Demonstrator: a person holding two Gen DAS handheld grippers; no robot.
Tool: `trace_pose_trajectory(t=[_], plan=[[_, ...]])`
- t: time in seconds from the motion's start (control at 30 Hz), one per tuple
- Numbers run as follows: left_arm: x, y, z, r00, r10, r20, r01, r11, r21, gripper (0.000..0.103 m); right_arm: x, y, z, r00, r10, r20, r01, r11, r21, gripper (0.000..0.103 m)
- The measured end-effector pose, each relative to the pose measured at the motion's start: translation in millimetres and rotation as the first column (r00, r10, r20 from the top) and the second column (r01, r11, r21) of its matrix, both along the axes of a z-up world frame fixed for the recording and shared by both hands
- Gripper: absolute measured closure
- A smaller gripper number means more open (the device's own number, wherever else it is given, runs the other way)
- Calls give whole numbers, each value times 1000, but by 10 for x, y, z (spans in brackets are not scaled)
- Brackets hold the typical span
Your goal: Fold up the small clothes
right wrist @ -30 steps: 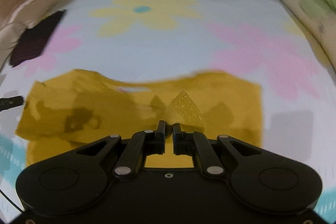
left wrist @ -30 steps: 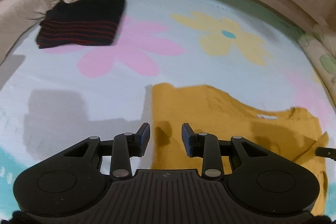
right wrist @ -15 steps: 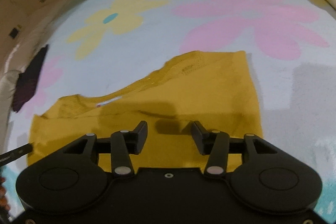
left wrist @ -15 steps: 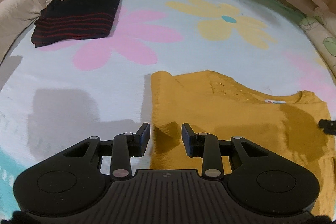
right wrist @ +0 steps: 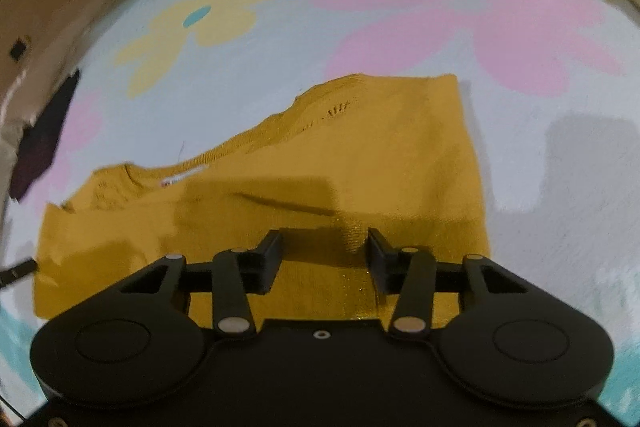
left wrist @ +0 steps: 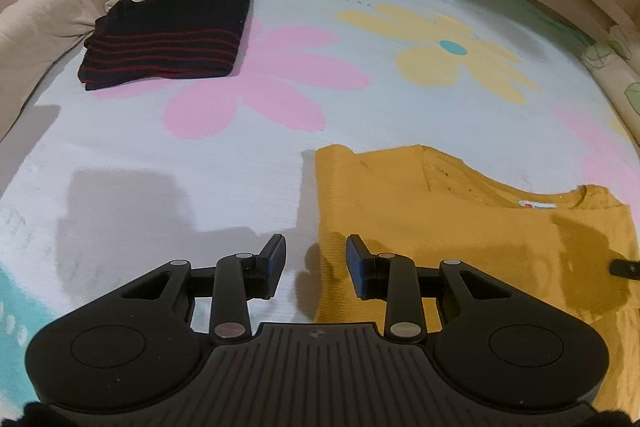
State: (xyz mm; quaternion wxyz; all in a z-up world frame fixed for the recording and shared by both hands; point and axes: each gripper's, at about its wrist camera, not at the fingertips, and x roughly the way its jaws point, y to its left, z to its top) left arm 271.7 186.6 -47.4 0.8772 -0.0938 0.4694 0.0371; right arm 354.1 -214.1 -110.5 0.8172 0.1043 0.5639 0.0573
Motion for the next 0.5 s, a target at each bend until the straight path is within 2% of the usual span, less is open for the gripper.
trace_pose_trajectory(t=[0.03, 0.13, 0.27, 0.37, 0.43, 0.5], plan=[[3, 9, 0, 1000, 4, 0, -4, 1000, 0, 71, -11, 33, 9, 1000, 15, 3, -14, 1000, -27, 92], [-3, 36, 10, 1000, 18, 2, -18, 1000, -7, 71, -56, 152, 112, 995, 91, 29, -89, 994, -62, 90], [-15, 43, 39, 1000, 27, 15, -27, 999, -24, 71, -93, 282, 632, 966, 179, 188, -164, 982, -93, 90], [-11, 3, 34, 1000, 9, 12, -9, 1000, -25, 71, -104, 175, 974, 945, 163, 285, -133, 984, -123, 90], [3, -35, 14, 1000, -7, 6, 7, 1000, -18, 71, -91, 43, 995, 948, 136, 289, -90, 982, -164, 90], [15, -92, -13, 1000, -27, -2, 27, 1000, -16, 71, -71, -102, 872, 962, 96, 256, -54, 985, -167, 90]])
